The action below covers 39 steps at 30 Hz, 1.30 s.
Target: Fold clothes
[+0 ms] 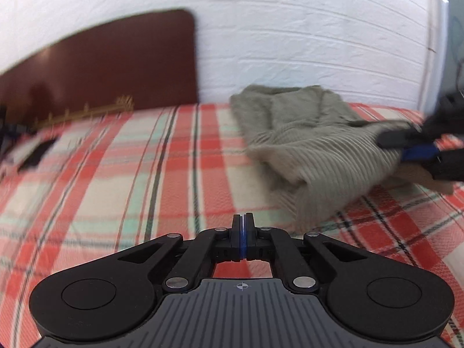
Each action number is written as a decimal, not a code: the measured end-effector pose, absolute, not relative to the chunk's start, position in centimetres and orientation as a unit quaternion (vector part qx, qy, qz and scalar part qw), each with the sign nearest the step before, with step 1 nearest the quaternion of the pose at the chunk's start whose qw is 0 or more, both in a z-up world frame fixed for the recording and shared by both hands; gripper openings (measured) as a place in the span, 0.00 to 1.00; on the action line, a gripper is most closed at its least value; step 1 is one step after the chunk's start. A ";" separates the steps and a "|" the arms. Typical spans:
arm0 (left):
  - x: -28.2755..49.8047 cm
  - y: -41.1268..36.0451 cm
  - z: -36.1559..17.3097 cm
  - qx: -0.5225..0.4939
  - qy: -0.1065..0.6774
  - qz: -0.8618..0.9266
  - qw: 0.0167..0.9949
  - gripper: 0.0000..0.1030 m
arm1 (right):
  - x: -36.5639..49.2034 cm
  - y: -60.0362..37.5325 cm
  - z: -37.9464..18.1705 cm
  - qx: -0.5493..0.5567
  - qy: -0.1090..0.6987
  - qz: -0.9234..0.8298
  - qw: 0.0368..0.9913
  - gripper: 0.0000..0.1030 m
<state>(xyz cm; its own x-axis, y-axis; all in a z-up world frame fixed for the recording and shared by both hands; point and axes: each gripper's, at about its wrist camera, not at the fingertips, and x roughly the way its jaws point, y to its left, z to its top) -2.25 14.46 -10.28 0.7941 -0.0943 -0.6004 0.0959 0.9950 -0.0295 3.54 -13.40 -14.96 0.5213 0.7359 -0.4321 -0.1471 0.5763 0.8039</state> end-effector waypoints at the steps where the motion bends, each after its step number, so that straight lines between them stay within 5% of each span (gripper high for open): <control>1: -2.5 15.1 -10.5 -0.014 0.322 -0.046 0.945 0.00 | 3.3 -13.3 -15.5 0.359 0.413 0.277 0.790 0.16; 4: -3.3 16.8 -11.3 -0.060 0.342 -0.037 0.937 0.00 | 2.5 -12.8 -18.0 0.337 0.458 0.259 0.781 0.23; 5: -3.5 17.1 -11.3 -0.070 0.347 -0.042 0.934 0.00 | 2.1 -12.9 -18.5 0.332 0.466 0.259 0.778 0.34; 16: -4.3 8.8 -8.1 0.025 0.276 -0.221 0.935 0.41 | -3.4 -19.1 -14.2 0.273 0.334 0.265 0.863 0.36; 21: -1.6 6.5 -9.0 0.037 0.298 -0.217 0.929 0.40 | -0.4 -17.3 -14.4 0.253 0.321 0.284 0.867 0.36; 30: -0.5 3.6 -12.0 0.212 0.296 -0.185 0.913 0.42 | 2.6 -13.7 -18.1 0.165 0.357 0.264 0.881 0.33; 35: -1.4 8.2 -9.3 0.087 0.300 -0.176 0.934 0.59 | 0.5 -19.5 -15.9 0.254 0.328 0.265 0.870 0.42; 39: -1.4 12.4 -10.5 -0.006 0.340 -0.157 0.927 0.58 | -1.4 -24.9 -14.9 0.264 0.310 0.216 0.887 0.61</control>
<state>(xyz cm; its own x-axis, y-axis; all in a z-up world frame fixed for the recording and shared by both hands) -1.41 12.42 -10.50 0.7196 -0.2955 -0.6283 0.2870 0.9506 -0.1185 -1.41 -24.88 -14.94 0.7145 0.5472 -0.4359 -0.2197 0.7671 0.6028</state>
